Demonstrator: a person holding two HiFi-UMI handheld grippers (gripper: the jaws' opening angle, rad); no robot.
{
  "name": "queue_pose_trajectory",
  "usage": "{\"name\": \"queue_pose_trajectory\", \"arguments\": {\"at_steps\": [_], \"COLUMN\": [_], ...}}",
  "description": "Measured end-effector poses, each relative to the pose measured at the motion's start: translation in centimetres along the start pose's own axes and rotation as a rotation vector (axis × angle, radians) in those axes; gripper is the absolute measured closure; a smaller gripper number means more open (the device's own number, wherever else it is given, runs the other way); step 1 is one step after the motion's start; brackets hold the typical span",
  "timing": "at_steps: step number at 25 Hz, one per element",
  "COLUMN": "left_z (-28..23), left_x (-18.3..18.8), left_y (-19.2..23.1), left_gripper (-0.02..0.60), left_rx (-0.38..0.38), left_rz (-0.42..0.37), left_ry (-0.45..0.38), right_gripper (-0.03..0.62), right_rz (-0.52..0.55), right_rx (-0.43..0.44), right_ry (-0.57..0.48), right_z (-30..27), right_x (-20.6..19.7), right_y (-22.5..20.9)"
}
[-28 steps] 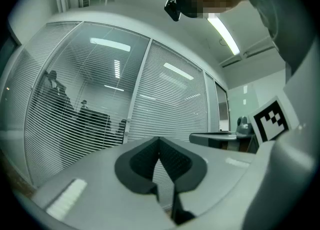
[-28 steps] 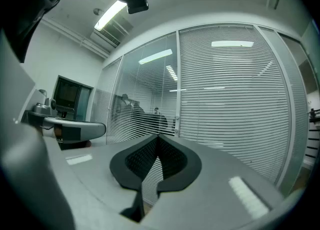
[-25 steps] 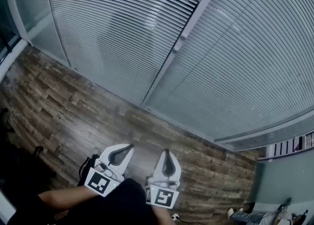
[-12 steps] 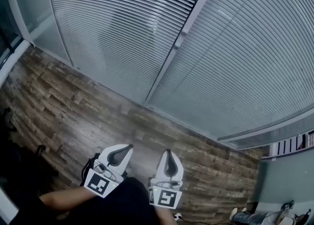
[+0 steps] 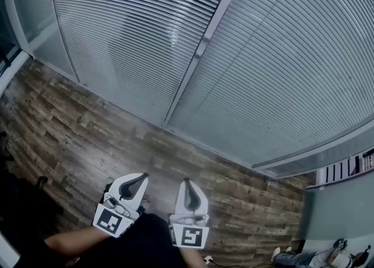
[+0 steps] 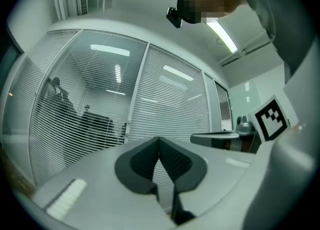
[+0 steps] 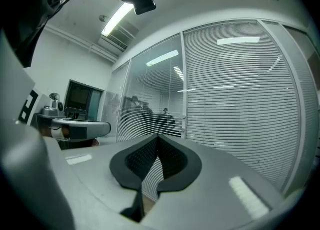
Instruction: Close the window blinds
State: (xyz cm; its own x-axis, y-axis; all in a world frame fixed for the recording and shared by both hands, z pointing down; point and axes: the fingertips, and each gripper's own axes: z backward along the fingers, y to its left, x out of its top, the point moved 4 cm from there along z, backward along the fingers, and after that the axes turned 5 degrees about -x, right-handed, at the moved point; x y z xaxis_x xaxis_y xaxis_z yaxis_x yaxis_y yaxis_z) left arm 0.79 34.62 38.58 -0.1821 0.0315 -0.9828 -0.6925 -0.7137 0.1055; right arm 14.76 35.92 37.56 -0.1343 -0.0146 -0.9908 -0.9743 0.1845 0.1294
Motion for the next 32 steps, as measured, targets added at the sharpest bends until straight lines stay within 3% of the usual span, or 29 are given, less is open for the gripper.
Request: {"name": "queue_pose_trajectory", "arguments": {"at_steps": [17, 28, 32], "left_z": [-1.5, -4.7, -6.2], "left_x": [-0.6, -0.5, -0.5], "left_y": [-0.9, 1.4, 3.5], "left_gripper": [0.583, 0.583, 0.583], "left_rx": [-0.028, -0.062, -0.041], "left_rz": [-0.011, 0.009, 0.022], "left_ry": [0.055, 0.062, 0.057], "right_gripper": [0.592, 0.592, 0.592], "right_rz": [-0.061, -0.062, -0.037], "right_rx": [-0.015, -0.056, -0.07], "right_ry": [0.052, 0.076, 0.121], "right_z": [-0.5, -4.0, -6.3], "right_x": [-1.9, -1.8, -2.6], "right_y": [-2.0, -3.0, -3.3]}}
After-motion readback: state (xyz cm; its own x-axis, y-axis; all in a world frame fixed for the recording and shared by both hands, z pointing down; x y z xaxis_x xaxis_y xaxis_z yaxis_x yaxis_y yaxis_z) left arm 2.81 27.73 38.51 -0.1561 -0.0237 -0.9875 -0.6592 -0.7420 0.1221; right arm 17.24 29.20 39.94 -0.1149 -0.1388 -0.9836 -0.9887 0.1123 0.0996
